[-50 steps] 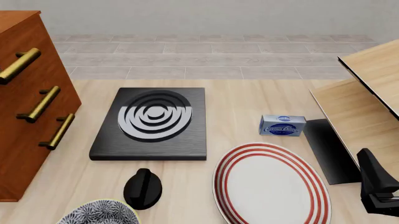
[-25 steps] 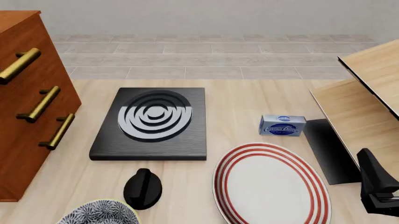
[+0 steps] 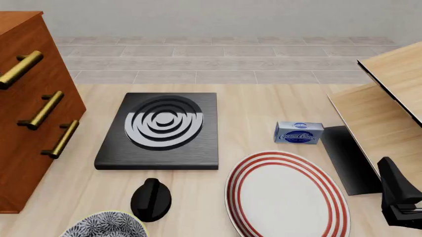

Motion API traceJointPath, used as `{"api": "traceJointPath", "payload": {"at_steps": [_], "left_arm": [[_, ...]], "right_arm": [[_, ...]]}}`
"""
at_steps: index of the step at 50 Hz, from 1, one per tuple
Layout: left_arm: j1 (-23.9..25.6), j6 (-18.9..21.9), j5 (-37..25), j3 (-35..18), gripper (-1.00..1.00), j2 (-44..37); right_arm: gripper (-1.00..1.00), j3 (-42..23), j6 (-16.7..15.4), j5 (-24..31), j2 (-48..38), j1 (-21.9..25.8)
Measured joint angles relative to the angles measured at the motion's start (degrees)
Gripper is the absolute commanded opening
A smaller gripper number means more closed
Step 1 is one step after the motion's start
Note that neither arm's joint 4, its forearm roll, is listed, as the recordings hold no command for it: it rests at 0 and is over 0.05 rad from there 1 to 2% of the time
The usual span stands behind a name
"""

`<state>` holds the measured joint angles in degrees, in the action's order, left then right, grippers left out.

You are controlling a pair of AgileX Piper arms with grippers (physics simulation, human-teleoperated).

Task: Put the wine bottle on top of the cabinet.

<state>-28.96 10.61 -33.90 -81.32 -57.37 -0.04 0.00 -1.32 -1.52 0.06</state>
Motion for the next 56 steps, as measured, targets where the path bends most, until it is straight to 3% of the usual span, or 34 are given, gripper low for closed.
{"api": "traceJointPath", "payload": {"at_steps": [15,36,48,56], "left_arm": [[1.8,1.1,-4.4,-5.8,1.0,1.9],[6.7,0.5,-10.1,-3.2,1.0,14.1],[15.4,1.8,-18.1,-6.6,1.0,20.1],[24.4,4.1,-20.9,-7.5,1.0,21.7]], "right_arm": [[1.0,0.0,0.0,0.0,0.0,0.0],[1.0,0.0,0.0,0.0,0.0,0.0],[1.0,0.0,0.0,0.0,0.0,0.0],[1.0,0.0,0.0,0.0,0.0,0.0]]}}
